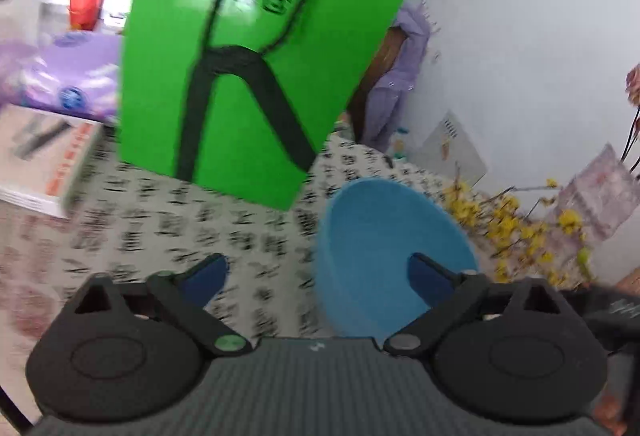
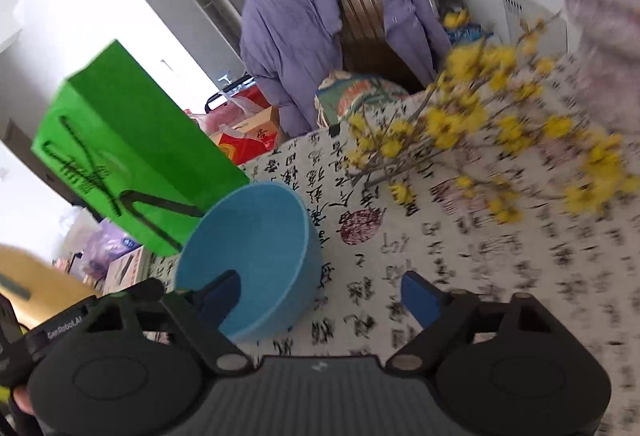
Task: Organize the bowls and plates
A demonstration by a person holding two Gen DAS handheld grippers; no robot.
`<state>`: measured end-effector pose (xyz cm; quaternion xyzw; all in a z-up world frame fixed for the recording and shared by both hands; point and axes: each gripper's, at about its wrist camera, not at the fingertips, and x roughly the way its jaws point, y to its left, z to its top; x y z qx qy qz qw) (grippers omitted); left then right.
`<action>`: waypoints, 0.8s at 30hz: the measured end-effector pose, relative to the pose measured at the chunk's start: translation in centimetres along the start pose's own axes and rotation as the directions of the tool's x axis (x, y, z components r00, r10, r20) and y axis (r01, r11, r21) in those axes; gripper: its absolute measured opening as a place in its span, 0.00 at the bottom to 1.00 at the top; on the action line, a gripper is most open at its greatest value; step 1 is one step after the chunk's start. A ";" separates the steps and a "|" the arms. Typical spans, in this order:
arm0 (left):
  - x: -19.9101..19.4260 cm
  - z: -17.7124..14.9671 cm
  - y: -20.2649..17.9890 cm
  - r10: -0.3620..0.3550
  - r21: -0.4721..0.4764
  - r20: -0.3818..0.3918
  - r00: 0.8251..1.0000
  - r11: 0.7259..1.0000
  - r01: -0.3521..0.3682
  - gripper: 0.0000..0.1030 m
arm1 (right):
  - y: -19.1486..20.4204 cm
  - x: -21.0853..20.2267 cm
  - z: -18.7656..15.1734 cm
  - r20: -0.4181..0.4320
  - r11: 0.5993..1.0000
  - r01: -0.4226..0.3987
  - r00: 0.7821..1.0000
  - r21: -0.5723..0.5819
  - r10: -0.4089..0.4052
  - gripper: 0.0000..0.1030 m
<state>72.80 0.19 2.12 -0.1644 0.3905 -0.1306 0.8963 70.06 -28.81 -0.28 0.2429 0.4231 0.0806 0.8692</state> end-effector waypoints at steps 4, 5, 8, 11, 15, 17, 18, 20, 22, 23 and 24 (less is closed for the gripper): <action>2.5 -0.2 -0.2 -0.052 -0.032 -0.023 0.998 0.998 0.051 0.55 | -0.1 3.4 0.1 -0.036 0.999 0.003 0.999 0.037 -0.001 0.55; 3.0 -0.2 -0.2 -0.061 -0.045 -0.045 0.997 0.997 0.059 0.40 | -0.2 3.9 0.1 -0.046 0.999 -0.001 0.999 0.041 0.003 0.44; 3.7 -0.4 -0.3 -0.041 -0.054 -0.068 0.997 0.998 0.037 0.21 | 0.2 4.3 0.0 -0.051 0.999 0.016 0.999 0.032 -0.014 0.20; 3.4 -0.6 -0.7 -0.013 -0.031 -0.070 0.997 0.999 0.011 0.16 | 0.9 4.0 0.0 -0.059 0.999 0.047 0.997 -0.004 -0.047 0.16; 2.3 -0.7 -0.9 -0.023 -0.028 -0.083 0.996 0.999 0.021 0.15 | 1.0 3.1 -0.4 -0.063 0.999 0.052 0.997 -0.003 -0.052 0.11; 1.2 -1.0 -1.3 -0.020 0.003 -0.088 0.996 1.000 0.020 0.15 | 1.0 2.2 -0.7 -0.067 0.999 0.047 0.997 0.002 -0.047 0.11; 0.4 -1.3 -1.5 -0.014 0.015 -0.087 0.996 1.000 0.016 0.16 | 1.1 1.7 -1.0 -0.069 0.999 0.043 0.997 -0.001 -0.043 0.10; -1.3 -1.7 -1.9 -0.007 0.024 -0.077 0.997 1.000 0.008 0.16 | 1.7 0.5 -1.7 -0.071 0.999 0.035 0.997 -0.012 -0.035 0.10; -3.0 -2.1 -2.3 0.003 0.024 -0.068 0.998 1.000 -0.002 0.16 | 2.3 -1.0 -2.5 -0.072 0.999 0.024 0.997 -0.023 -0.026 0.10; -4.0 -2.3 -2.5 0.011 0.018 -0.065 0.998 1.000 -0.010 0.15 | 2.6 -1.8 -2.9 -0.070 0.999 0.016 0.997 -0.030 -0.018 0.10; -5.0 -2.7 -2.8 0.019 0.009 -0.063 0.998 1.000 -0.018 0.16 | 2.9 -2.7 -3.3 -0.067 0.999 0.011 0.998 -0.036 -0.014 0.10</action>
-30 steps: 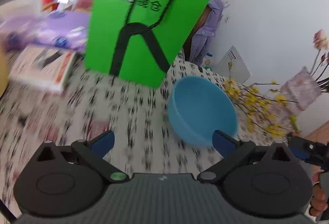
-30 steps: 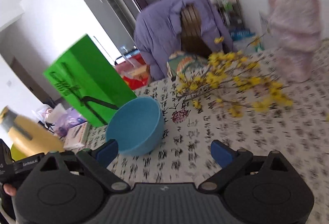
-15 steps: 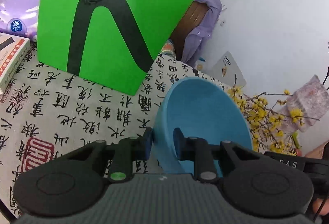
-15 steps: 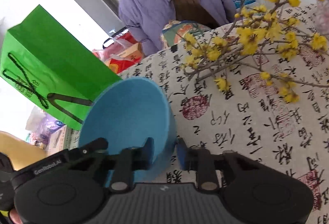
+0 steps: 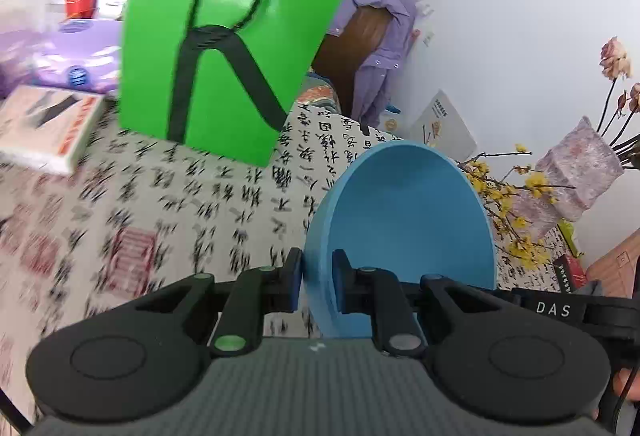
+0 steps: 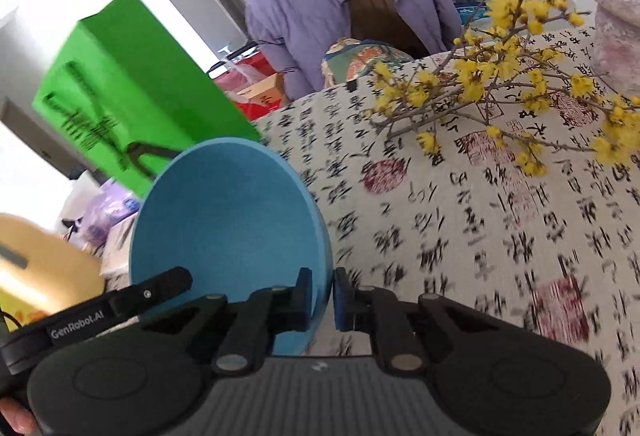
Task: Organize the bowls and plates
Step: 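Carry the held blue bowl toward the nested blue bowls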
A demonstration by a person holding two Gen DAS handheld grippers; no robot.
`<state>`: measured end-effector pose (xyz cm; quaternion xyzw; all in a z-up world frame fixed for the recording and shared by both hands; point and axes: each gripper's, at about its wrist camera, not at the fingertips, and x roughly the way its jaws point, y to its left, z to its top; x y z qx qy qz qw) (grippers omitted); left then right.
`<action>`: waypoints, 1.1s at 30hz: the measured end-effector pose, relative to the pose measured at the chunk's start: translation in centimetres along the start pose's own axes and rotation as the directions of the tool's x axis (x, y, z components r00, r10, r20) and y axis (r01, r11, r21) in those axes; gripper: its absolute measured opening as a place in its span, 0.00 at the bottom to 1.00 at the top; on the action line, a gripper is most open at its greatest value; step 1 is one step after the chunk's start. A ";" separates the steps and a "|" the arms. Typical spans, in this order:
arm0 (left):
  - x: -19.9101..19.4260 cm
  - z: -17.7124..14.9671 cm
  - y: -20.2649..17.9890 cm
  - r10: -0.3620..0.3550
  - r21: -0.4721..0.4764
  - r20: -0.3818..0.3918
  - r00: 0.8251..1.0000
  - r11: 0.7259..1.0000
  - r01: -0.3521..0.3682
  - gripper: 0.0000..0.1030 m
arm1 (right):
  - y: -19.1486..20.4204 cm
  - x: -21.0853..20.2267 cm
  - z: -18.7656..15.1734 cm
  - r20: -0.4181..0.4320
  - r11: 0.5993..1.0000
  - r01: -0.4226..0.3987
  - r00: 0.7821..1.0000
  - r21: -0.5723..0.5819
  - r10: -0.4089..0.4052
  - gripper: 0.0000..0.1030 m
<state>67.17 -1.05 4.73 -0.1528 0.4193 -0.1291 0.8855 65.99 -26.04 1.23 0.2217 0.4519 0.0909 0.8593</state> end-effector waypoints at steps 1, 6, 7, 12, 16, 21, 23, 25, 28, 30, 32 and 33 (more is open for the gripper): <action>-0.9 -0.4 -0.4 0.004 -0.001 0.005 1.000 1.000 -0.004 0.16 | 0.2 -0.9 -0.5 0.005 1.000 -0.001 1.000 -0.007 0.001 0.10; -6.1 -3.1 -2.3 0.002 -0.007 0.029 1.000 1.000 -0.002 0.16 | 0.7 -5.5 -3.1 0.021 1.000 -0.017 1.000 -0.016 0.017 0.09; -7.1 -3.7 -2.6 -0.003 -0.014 0.032 0.999 1.000 0.003 0.16 | 0.6 -6.6 -3.8 0.023 1.000 -0.024 0.999 -0.015 0.024 0.09; -11.5 -7.3 -4.6 0.004 -0.015 0.045 0.999 1.000 -0.003 0.16 | 0.6 -11.3 -7.5 0.040 0.999 -0.027 0.999 -0.043 0.029 0.09; -14.8 -10.4 -6.0 0.007 -0.014 0.059 0.998 1.000 -0.006 0.16 | 0.4 -14.7 -10.4 0.052 0.998 -0.026 0.998 -0.060 0.029 0.09; -19.0 -14.1 -7.6 0.010 -0.003 0.089 0.996 1.000 -0.010 0.17 | 0.1 -18.4 -14.3 0.065 0.997 -0.041 0.997 -0.072 0.046 0.09; -20.5 -15.7 -8.3 0.015 0.012 0.102 0.995 1.000 -0.016 0.17 | 0.0 -19.8 -15.9 0.077 0.995 -0.043 0.996 -0.088 0.050 0.09; -21.9 -17.2 -8.9 0.021 0.024 0.113 0.993 0.999 -0.023 0.17 | 0.0 -21.3 -17.5 0.094 0.994 -0.045 0.994 -0.102 0.055 0.09; -23.8 -20.0 -9.7 0.035 0.050 0.157 0.987 0.998 -0.043 0.17 | -0.2 -23.2 -20.0 0.111 0.992 -0.058 0.991 -0.110 0.071 0.09; -25.0 -22.1 -10.1 0.034 0.063 0.198 0.980 0.997 -0.048 0.17 | -0.2 -24.5 -21.8 0.130 0.991 -0.051 0.989 -0.124 0.067 0.09; -26.0 -24.1 -10.2 0.031 0.056 0.213 0.976 0.997 -0.044 0.17 | -0.3 -25.7 -23.9 0.155 0.989 -0.036 0.986 -0.146 0.059 0.10; -26.6 -25.0 -10.2 0.021 0.050 0.221 0.975 0.998 -0.033 0.17 | -0.3 -26.4 -25.1 0.169 0.988 -0.029 0.984 -0.150 0.055 0.10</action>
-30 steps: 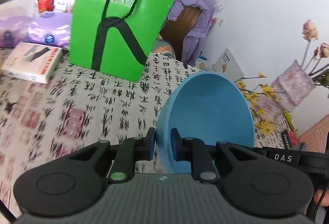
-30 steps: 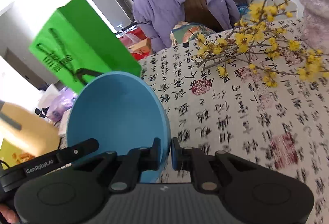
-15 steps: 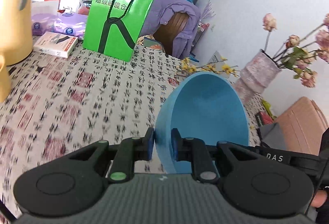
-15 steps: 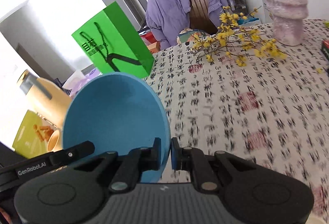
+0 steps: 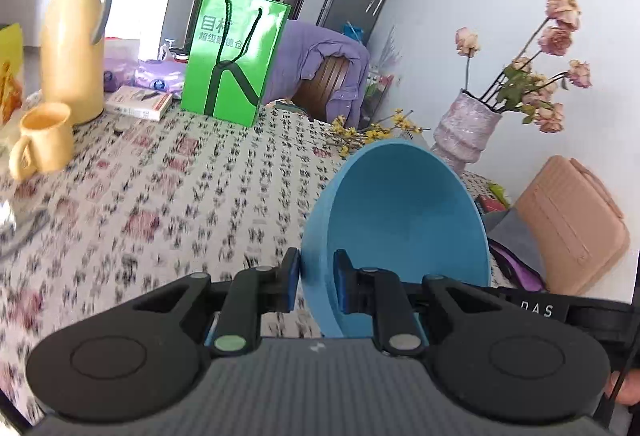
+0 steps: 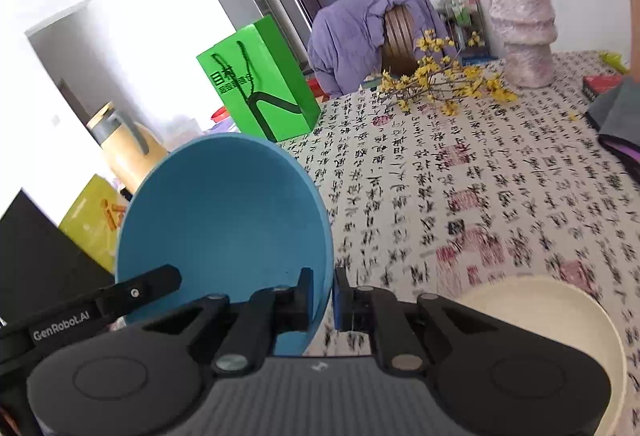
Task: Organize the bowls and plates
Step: 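Carry the held blue bowl toward the nested blue bowls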
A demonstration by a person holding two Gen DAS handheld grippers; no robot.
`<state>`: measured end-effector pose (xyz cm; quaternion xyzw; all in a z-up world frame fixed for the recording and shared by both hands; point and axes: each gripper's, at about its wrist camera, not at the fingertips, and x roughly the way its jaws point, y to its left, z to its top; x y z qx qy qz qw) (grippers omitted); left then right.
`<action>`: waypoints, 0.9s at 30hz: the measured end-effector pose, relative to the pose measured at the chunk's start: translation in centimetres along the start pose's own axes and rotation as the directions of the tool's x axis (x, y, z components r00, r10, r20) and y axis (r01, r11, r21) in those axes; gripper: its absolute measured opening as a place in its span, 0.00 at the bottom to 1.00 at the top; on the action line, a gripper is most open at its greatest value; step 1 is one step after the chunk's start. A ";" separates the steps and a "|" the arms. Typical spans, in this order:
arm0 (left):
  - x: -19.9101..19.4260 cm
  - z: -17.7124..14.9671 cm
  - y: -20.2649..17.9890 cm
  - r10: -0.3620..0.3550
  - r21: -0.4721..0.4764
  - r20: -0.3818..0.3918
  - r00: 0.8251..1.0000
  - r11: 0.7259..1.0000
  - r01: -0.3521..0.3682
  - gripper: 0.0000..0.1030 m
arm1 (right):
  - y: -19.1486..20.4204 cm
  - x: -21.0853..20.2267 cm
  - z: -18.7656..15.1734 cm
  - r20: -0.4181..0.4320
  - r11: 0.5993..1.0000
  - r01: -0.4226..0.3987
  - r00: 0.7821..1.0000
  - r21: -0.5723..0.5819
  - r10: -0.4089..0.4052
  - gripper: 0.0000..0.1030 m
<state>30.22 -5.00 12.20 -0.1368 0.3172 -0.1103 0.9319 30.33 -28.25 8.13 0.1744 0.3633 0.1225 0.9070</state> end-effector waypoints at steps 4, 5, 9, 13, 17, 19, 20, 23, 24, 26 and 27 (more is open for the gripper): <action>-2.5 -3.7 0.0 0.005 -0.006 0.033 0.999 1.000 -0.004 0.17 | 0.3 -2.3 -4.0 0.024 1.000 0.007 1.000 -0.006 -0.007 0.10; -3.0 -4.5 0.1 0.004 -0.017 0.032 0.999 1.000 -0.004 0.17 | 0.4 -2.9 -5.1 0.038 1.000 0.009 0.999 -0.009 -0.009 0.10; -5.4 -7.1 0.6 -0.007 -0.029 0.053 0.999 1.000 0.008 0.17 | 0.7 -4.6 -8.6 0.077 1.000 0.020 0.997 -0.020 -0.019 0.10; -7.6 -8.6 0.4 -0.015 -0.004 0.103 0.995 1.000 0.015 0.17 | 1.0 -6.3 -10.6 0.116 1.000 0.003 0.993 -0.023 -0.001 0.10; -8.5 -9.0 0.4 -0.029 -0.005 0.115 0.993 1.000 0.030 0.17 | 1.1 -7.1 -11.2 0.139 1.000 0.003 0.990 -0.027 0.001 0.10; -8.3 -9.1 0.5 -0.029 -0.009 0.107 0.994 1.000 0.030 0.17 | 1.2 -7.3 -11.2 0.142 0.999 0.005 0.990 -0.032 -0.001 0.10; -8.3 -9.1 0.6 -0.030 -0.011 0.103 0.994 0.999 0.032 0.17 | 1.3 -7.3 -11.2 0.144 1.000 0.007 0.990 -0.030 -0.002 0.10; -8.3 -9.1 1.1 -0.031 -0.025 0.100 0.994 0.999 0.034 0.17 | 1.6 -7.1 -10.9 0.143 1.000 0.002 0.990 -0.031 0.002 0.10; -8.4 -9.0 1.4 -0.029 -0.030 0.103 0.994 0.999 0.032 0.17 | 1.8 -6.9 -10.8 0.141 0.999 -0.002 0.990 -0.032 0.007 0.10; -8.6 -8.8 2.1 -0.023 -0.038 0.112 0.993 0.999 0.028 0.17 | 2.4 -6.5 -10.5 0.141 0.999 -0.014 0.990 -0.042 0.019 0.10; -8.7 -8.6 2.3 -0.019 -0.043 0.117 0.993 0.999 0.024 0.17 | 2.7 -6.2 -10.3 0.139 0.999 -0.018 0.990 -0.050 0.025 0.10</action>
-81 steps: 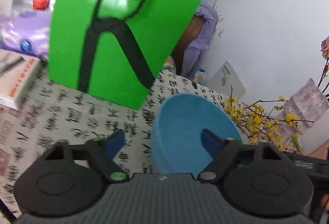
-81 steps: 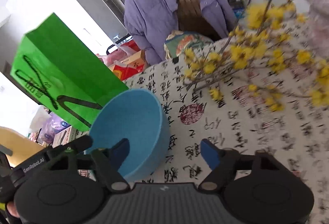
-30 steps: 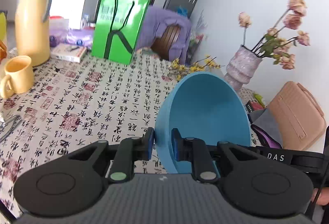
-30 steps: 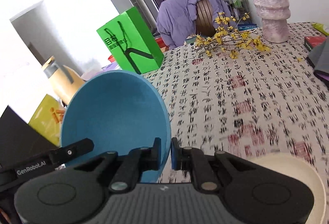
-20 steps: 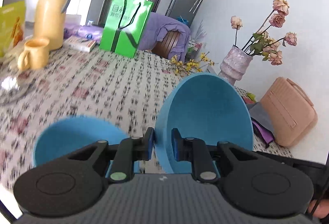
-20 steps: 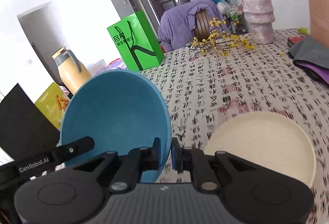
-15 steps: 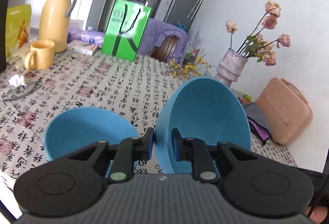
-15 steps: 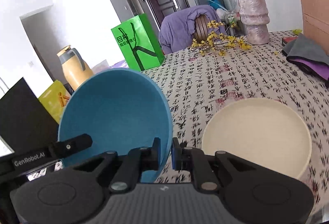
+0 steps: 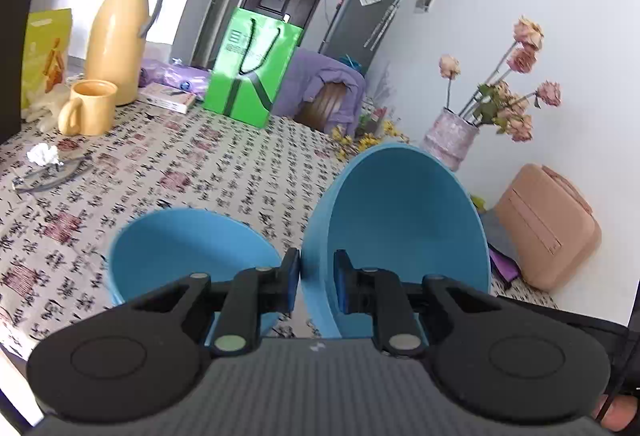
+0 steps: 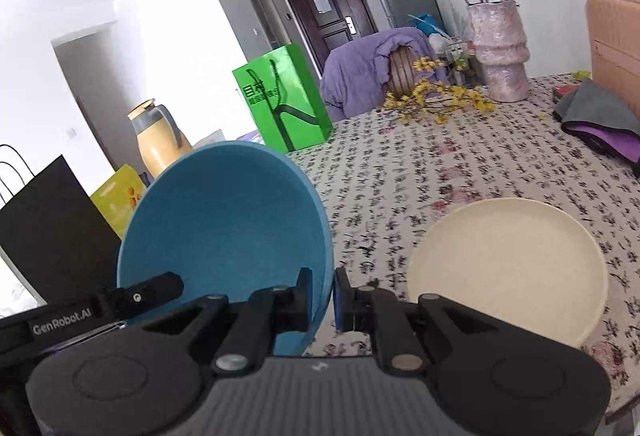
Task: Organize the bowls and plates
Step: 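Carry the held blue bowl toward the nested blue bowls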
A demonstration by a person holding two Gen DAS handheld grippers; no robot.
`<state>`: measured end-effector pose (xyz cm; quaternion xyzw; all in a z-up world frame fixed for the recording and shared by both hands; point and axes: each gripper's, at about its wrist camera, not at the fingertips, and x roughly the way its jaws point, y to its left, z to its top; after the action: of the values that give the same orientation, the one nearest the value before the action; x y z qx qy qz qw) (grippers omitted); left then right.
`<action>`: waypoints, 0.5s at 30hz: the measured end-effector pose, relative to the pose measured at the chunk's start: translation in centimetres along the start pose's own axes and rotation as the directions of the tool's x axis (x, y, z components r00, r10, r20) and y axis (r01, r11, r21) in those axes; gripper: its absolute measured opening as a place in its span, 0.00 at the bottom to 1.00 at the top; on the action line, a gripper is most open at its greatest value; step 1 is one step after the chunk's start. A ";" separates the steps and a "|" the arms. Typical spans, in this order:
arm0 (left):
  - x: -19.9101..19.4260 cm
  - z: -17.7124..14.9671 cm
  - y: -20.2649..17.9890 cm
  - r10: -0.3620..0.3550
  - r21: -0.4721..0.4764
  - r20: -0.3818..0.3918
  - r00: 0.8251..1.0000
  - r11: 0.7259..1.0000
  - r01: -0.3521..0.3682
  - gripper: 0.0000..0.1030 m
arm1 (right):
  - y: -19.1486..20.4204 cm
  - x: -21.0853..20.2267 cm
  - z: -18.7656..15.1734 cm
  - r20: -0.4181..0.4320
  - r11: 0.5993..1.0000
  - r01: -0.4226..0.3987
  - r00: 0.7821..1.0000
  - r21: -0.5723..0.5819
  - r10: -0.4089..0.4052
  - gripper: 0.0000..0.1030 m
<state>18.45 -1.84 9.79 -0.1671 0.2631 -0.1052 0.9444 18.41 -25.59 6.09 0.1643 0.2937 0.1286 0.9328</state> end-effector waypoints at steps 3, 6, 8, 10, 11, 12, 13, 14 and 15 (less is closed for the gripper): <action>-0.4 0.7 1.0 0.016 -0.007 0.018 1.000 1.000 -0.016 0.17 | 1.2 0.9 0.4 0.000 1.000 -0.021 1.000 -0.015 0.021 0.10; -0.6 1.5 2.2 0.034 -0.011 0.038 0.999 0.999 -0.033 0.17 | 2.4 2.1 0.7 -0.007 0.999 -0.044 0.999 -0.030 0.044 0.12; -0.7 1.9 3.4 0.049 -0.020 0.043 0.998 0.999 -0.048 0.17 | 3.3 3.3 0.8 -0.026 0.997 -0.058 0.998 -0.041 0.057 0.12; -0.7 2.2 4.7 0.069 -0.043 0.041 0.997 0.997 -0.067 0.17 | 4.4 4.6 0.8 -0.050 0.996 -0.072 0.996 -0.053 0.070 0.12; -0.8 2.3 5.4 0.080 -0.052 0.038 0.996 0.996 -0.078 0.17 | 4.8 5.2 0.7 -0.063 0.995 -0.078 0.995 -0.060 0.074 0.13; -0.8 2.3 6.0 0.092 -0.062 0.034 0.995 0.994 -0.090 0.17 | 5.5 5.7 0.5 -0.074 0.994 -0.082 0.994 -0.067 0.077 0.13; -0.8 2.3 6.6 0.102 -0.069 0.031 0.994 0.993 -0.100 0.17 | 6.0 6.2 0.4 -0.084 0.993 -0.087 0.993 -0.076 0.081 0.13; -0.8 2.4 7.2 0.109 -0.074 0.027 0.994 0.992 -0.106 0.17 | 6.5 6.6 0.2 -0.092 0.992 -0.091 0.992 -0.084 0.083 0.13; -0.8 2.4 7.7 0.114 -0.078 0.020 0.993 0.991 -0.112 0.17 | 6.9 7.0 0.2 -0.100 0.992 -0.094 0.991 -0.088 0.085 0.14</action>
<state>19.96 6.08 9.25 -0.1893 0.2642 -0.0395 0.9449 23.12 -16.98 5.29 0.1275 0.3245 0.1916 0.9175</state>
